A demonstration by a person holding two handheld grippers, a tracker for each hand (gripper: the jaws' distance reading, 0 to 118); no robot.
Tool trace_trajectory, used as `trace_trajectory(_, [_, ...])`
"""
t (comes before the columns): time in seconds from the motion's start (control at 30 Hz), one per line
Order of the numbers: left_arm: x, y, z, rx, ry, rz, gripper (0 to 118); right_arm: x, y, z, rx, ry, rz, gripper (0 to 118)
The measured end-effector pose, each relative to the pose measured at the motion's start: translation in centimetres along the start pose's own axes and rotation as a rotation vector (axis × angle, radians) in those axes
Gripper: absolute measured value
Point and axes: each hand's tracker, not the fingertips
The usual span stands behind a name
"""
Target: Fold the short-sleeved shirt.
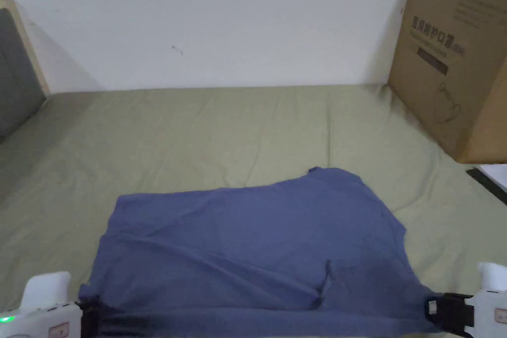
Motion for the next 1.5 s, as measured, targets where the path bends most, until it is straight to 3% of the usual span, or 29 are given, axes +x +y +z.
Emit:
trace_trajectory(0.1, [0.1, -1.0, -0.9, -0.040, 0.011, -0.042, 1, -0.1, -1.2, -0.6, -0.010, -0.013, 0.037, 2])
trace_trajectory(0.13, [0.3, -1.2, -1.2, -0.040, 0.014, -0.035, 6, -0.2, -1.4, -1.0, -0.013, -0.022, 0.053, 3])
trace_trajectory(0.17, [0.3, -1.4, -1.4, -0.051, 0.030, -0.031, 19, -0.3, -1.6, -1.3, -0.015, -0.030, 0.087, 7])
trace_trajectory(0.2, [0.4, -1.6, -1.5, -0.091, 0.052, -0.034, 51, -0.6, -1.7, -1.8, -0.016, -0.048, 0.113, 24])
trace_trajectory(0.23, [0.5, -1.7, -1.0, -0.093, 0.053, -0.029, 74, -0.8, -1.9, -1.9, -0.020, -0.069, 0.133, 47])
trace_trajectory(0.27, [0.3, -1.9, -0.5, -0.087, 0.040, -0.026, 87, -1.1, -1.9, -1.8, -0.028, -0.077, 0.160, 74])
trace_trajectory(0.3, [0.1, -2.1, 0.6, -0.071, -0.001, -0.023, 89, -1.4, -2.1, -1.5, -0.029, -0.084, 0.175, 97])
trace_trajectory(0.33, [-0.1, -2.1, 1.4, -0.050, -0.027, -0.015, 89, -1.5, -2.1, -1.2, -0.021, -0.083, 0.192, 101])
trace_trajectory(0.47, [-2.2, -2.6, 4.8, 0.002, -0.014, 0.009, 88, -3.1, -2.4, 1.2, 0.039, -0.079, 0.245, 95])
trace_trajectory(0.5, [-2.8, -3.0, 6.0, 0.014, -0.017, 0.028, 84, -3.6, -2.5, 2.2, 0.079, -0.051, 0.248, 83])
trace_trajectory(0.57, [-3.5, -3.5, 7.2, 0.048, -0.033, 0.077, 63, -4.3, -2.8, 3.7, 0.130, -0.005, 0.242, 50])
trace_trajectory(0.6, [-3.8, -3.8, 7.6, 0.052, -0.035, 0.088, 33, -5.3, -2.9, 5.0, 0.148, 0.008, 0.241, 29])
trace_trajectory(0.63, [-4.1, -4.3, 7.8, 0.051, -0.032, 0.094, 12, -5.8, -3.2, 5.5, 0.160, 0.004, 0.241, 15])
trace_trajectory(0.67, [-4.1, -4.7, 7.7, 0.053, -0.021, 0.097, 1, -6.1, -3.5, 5.8, 0.176, 0.004, 0.234, 6])
trace_trajectory(0.77, [-3.8, -5.4, 7.1, 0.029, 0.019, 0.076, 0, -6.1, -4.3, 5.6, 0.183, 0.026, 0.203, 0])
trace_trajectory(0.97, [-3.7, -3.9, 5.5, 0.022, -0.023, 0.096, 0, -5.8, -4.6, 4.1, 0.151, 0.029, 0.182, 0])
trace_trajectory(1.0, [-3.8, -3.2, 5.0, 0.034, -0.015, 0.097, 12, -5.7, -4.4, 4.0, 0.147, 0.031, 0.172, 0])
trace_trajectory(1.07, [-4.1, -1.7, 3.6, 0.029, -0.006, 0.101, 52, -5.4, -4.5, 3.9, 0.145, 0.032, 0.163, 0])
trace_trajectory(1.1, [-4.3, -1.0, 2.4, 0.014, 0.000, 0.107, 66, -5.2, -4.6, 3.7, 0.142, 0.026, 0.157, 0])
trace_trajectory(1.13, [-4.4, -0.6, 1.5, 0.006, 0.008, 0.108, 70, -5.0, -4.5, 3.6, 0.135, 0.021, 0.153, 0])
trace_trajectory(1.23, [-4.4, -0.1, -1.8, -0.084, 0.027, 0.134, 65, -4.0, -4.9, 3.2, 0.112, 0.014, 0.118, 0])
trace_trajectory(1.27, [-4.4, -0.3, -2.7, -0.111, 0.000, 0.143, 49, -3.4, -4.9, 2.9, 0.105, 0.014, 0.106, 0])
trace_trajectory(1.3, [-4.3, -1.0, -3.2, -0.125, -0.004, 0.152, 10, -3.1, -5.0, 2.8, 0.097, 0.008, 0.091, 0])
trace_trajectory(1.33, [-4.2, -1.3, -3.5, -0.118, -0.012, 0.147, 3, -2.8, -5.1, 2.7, 0.089, 0.003, 0.084, 0])
trace_trajectory(1.4, [-3.9, -2.1, -3.0, -0.100, 0.007, 0.175, 2, -2.2, -5.2, 2.6, 0.078, -0.010, 0.068, 2])
trace_trajectory(1.43, [-4.1, -2.3, -2.8, -0.099, -0.009, 0.176, 2, -2.0, -5.1, 2.4, 0.065, -0.035, 0.064, 15])
trace_trajectory(1.47, [-4.1, -2.2, -2.5, -0.098, -0.015, 0.177, 2, -1.8, -5.0, 2.1, 0.052, -0.070, 0.065, 37])
trace_trajectory(1.5, [-4.2, -2.2, -2.2, -0.092, -0.009, 0.179, 2, -1.6, -4.7, 1.7, 0.031, -0.096, 0.083, 73])
